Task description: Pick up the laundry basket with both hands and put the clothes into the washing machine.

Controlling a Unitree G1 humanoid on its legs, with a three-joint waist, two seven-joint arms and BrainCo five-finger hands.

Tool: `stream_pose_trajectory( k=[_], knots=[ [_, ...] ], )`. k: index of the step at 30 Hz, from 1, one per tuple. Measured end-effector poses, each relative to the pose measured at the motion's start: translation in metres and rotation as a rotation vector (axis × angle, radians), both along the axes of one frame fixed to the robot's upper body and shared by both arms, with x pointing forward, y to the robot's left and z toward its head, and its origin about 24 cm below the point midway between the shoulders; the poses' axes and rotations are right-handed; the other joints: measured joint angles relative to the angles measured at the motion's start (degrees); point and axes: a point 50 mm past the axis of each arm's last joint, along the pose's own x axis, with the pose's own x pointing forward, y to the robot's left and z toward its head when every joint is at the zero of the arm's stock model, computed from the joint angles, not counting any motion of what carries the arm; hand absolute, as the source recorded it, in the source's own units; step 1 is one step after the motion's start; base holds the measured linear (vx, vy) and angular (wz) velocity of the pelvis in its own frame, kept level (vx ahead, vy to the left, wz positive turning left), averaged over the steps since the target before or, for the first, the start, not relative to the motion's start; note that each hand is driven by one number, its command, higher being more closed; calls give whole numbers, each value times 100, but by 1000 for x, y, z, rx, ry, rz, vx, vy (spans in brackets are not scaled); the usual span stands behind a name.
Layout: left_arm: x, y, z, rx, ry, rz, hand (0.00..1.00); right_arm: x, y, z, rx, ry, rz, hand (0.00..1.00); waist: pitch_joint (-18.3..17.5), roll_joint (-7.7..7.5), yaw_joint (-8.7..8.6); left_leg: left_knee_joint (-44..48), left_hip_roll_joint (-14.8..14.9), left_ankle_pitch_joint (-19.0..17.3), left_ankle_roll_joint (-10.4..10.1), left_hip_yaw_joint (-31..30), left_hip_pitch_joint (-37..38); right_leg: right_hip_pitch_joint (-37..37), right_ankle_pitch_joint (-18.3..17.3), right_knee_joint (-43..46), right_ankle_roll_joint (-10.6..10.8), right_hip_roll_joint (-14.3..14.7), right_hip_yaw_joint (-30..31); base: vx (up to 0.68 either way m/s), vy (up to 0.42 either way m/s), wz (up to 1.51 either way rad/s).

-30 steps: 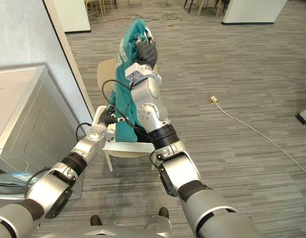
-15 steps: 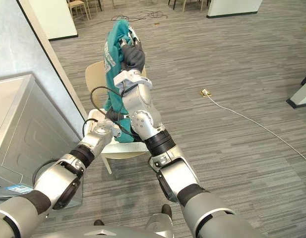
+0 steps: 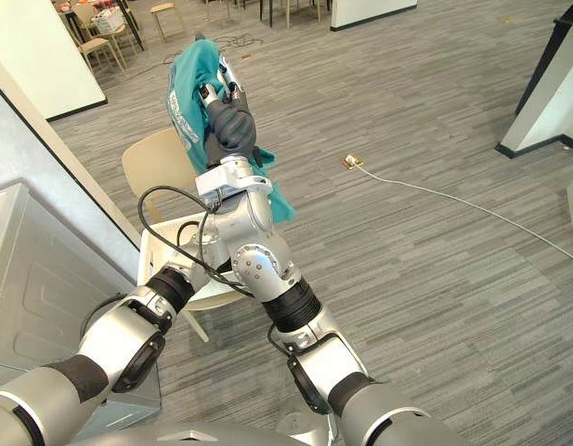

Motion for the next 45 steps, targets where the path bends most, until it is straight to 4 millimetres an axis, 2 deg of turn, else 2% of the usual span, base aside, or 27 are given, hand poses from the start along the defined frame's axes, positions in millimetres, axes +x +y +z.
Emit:
stream_pose_trajectory(
  k=[2, 10, 20, 21, 25, 28, 30, 31, 34, 35, 37, 38, 40, 43, 45],
  knots=[
    [0, -2, 4, -52, 3, 2, 100, -2, 3, -2, 7, 8, 14, 100, -3, 5, -39, 0, 0, 19, 37, 17, 8, -4, 2, 13, 3, 1, 1, 33, -11, -6],
    [1, -7, 45, -275, -111, 33, 100, -9, 3, -15, 16, 42, 27, 100, -33, 6, -3, 2, -3, 1, 66, 104, 22, -12, -1, 14, 4, 1, 17, 39, -6, -2],
    [1, -7, 50, -310, -125, 54, 100, -8, 0, -15, 25, 42, 17, 100, -46, -14, 76, 1, -8, 6, 79, 19, 27, 36, -31, 43, 38, -21, -47, 10, 0, 3],
    [1, -8, 50, -306, -125, 50, 100, -10, -4, -15, 42, 43, 10, 0, -58, -29, 100, 1, -6, 8, 81, -10, 25, 56, -40, 47, 44, -27, -79, 10, -3, 11],
    [0, -6, 46, -299, -120, 56, 100, -12, -26, -19, 93, 50, -56, 0, -98, -96, 108, 1, -14, 17, 94, -191, 32, 214, -81, 27, 84, -83, -255, 17, -3, 23],
    [-6, -2, 34, -318, -103, 66, 100, -7, -56, -17, 114, 37, -164, 0, -150, -184, 150, 0, -26, 28, 110, -351, -9, 316, -102, -52, 114, -102, -354, 8, -4, 22],
    [-12, 10, 18, -316, -80, 101, 100, -3, -94, -24, 106, 40, -315, 0, -187, -226, 184, 0, -32, 27, 112, -501, -18, 439, -73, -173, 117, -108, -447, 20, -8, 19],
    [-14, 14, 15, -317, -80, 113, 100, -4, -104, -26, 108, 43, -353, 0, -190, -229, 203, 0, -32, 27, 112, -519, -23, 468, -60, -207, 116, -108, -468, 26, -6, 17],
    [-21, 35, 6, -333, -98, 167, 100, -9, -158, -39, 91, 65, -559, 0, -205, -207, 268, 0, -49, 30, 116, -621, -108, 537, 79, -436, 99, -103, -527, 26, -3, 8],
    [-22, 40, 6, -328, -111, 178, 100, -11, -168, -41, 88, 73, -597, 0, -205, -207, 272, 0, -52, 31, 117, -630, -116, 553, 113, -481, 86, -102, -536, 26, 0, 6],
    [-29, 63, 5, -346, -149, 236, 100, -23, -206, -50, 112, 95, -745, 0, -211, -199, 266, 0, -63, 28, 119, -651, -108, 648, 181, -639, 87, -100, -571, 33, 2, 3],
    [-30, 69, 5, -350, -156, 252, 100, -27, -214, -52, 124, 95, -779, 0, -213, -196, 262, 0, -66, 27, 120, -656, -112, 662, 195, -669, 90, -100, -579, 32, 0, 4],
    [-36, 92, -1, -354, -167, 314, 100, -50, -244, -57, 154, 82, -918, 0, -222, -182, 242, 0, -69, 24, 123, -722, -108, 754, 225, -776, 96, -99, -644, 25, -7, 9],
    [-46, 116, -4, -364, -189, 382, 100, -70, -263, -71, 129, 124, -1021, 0, -226, -177, 182, 0, -70, 16, 124, -794, -106, 818, 227, -839, 95, -98, -692, 10, -9, 9],
    [-57, 137, -7, -346, -229, 424, 100, -87, -277, -92, 76, 212, -1083, 0, -230, -171, 181, 0, -74, 9, 125, -797, -106, 835, 238, -883, 72, -97, -691, 0, 0, 0]
  ],
)
